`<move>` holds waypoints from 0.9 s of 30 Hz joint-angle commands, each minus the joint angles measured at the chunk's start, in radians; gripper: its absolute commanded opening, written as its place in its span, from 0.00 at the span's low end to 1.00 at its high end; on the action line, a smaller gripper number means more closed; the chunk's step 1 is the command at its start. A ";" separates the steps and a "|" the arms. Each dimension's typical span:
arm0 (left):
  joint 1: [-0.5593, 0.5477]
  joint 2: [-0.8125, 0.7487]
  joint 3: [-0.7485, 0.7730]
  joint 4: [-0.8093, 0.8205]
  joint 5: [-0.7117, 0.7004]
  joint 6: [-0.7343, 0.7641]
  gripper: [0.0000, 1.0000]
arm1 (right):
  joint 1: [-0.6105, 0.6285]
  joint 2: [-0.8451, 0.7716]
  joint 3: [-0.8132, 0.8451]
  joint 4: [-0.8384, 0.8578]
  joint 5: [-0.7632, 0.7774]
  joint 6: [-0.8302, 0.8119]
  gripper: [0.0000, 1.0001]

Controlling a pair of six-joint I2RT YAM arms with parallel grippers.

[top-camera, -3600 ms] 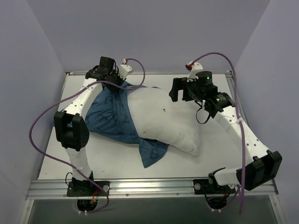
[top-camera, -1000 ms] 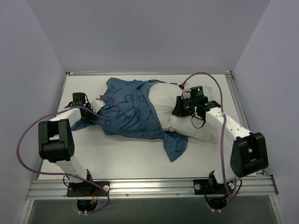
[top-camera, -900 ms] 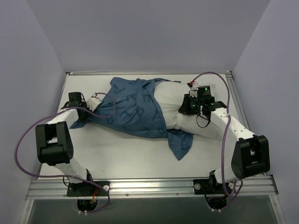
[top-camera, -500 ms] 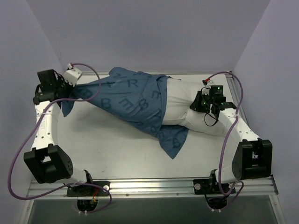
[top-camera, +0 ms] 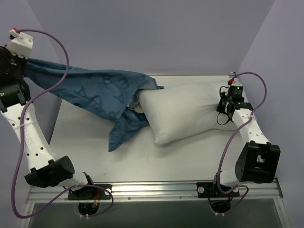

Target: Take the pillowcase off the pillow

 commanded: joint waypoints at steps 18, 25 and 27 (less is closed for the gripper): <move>-0.312 0.035 0.088 -0.048 0.077 -0.183 0.02 | -0.031 -0.099 -0.101 0.158 -0.062 0.248 0.00; -0.539 0.159 0.146 -0.062 0.002 -0.229 0.02 | 0.040 -0.108 -0.107 0.242 -0.035 0.357 0.00; -0.560 0.190 0.180 -0.074 0.008 -0.240 0.02 | 0.060 -0.097 -0.092 0.229 -0.018 0.357 0.00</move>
